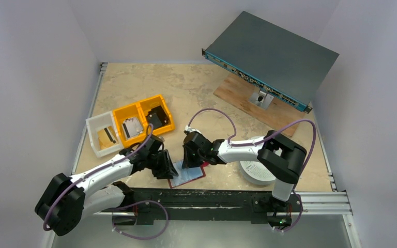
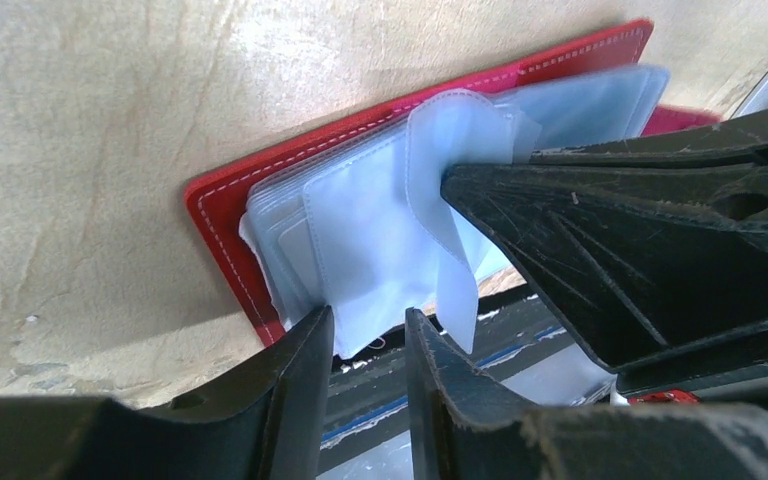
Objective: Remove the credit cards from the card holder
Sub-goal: Remove the credit card from the card holder.
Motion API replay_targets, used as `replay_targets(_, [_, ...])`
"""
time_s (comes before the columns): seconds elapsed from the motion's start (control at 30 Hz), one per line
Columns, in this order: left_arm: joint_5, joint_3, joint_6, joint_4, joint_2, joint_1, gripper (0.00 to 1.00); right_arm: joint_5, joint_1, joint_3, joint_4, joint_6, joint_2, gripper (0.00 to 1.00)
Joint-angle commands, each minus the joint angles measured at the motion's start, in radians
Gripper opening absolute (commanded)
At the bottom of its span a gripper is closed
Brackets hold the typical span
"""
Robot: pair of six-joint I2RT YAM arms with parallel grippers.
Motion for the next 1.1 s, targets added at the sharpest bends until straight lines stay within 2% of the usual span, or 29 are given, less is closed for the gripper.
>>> replay_targets(0.0, [-0.044,-0.008,-0.008,0.109,0.042,-0.018,0.30,0.012,0.012,-0.030,-0.038,-0.004,0.045,0.02])
replay_targets(0.37, [-0.057,0.015,-0.012,0.118,0.057,-0.022,0.13,0.008,0.011,-0.016,-0.048,-0.011,0.044,0.02])
replay_targets(0.47, [-0.055,0.015,-0.012,0.115,0.052,-0.022,0.01,0.004,0.010,-0.016,-0.050,-0.010,0.031,0.03])
replay_targets(0.5, [-0.057,0.017,-0.011,0.109,0.045,-0.021,0.00,0.001,0.009,-0.016,-0.051,-0.010,0.024,0.04])
replay_targets(0.63, [-0.075,0.025,-0.004,0.070,0.004,-0.022,0.00,-0.003,0.004,-0.011,-0.055,-0.010,-0.025,0.11])
replay_targets(0.87, [-0.089,0.054,0.015,-0.012,-0.072,-0.023,0.00,-0.017,-0.002,0.032,-0.084,-0.015,-0.124,0.34])
replay_targets(1.07, [-0.081,0.083,0.017,-0.021,-0.087,-0.040,0.00,-0.006,-0.020,0.057,-0.121,-0.018,-0.203,0.43])
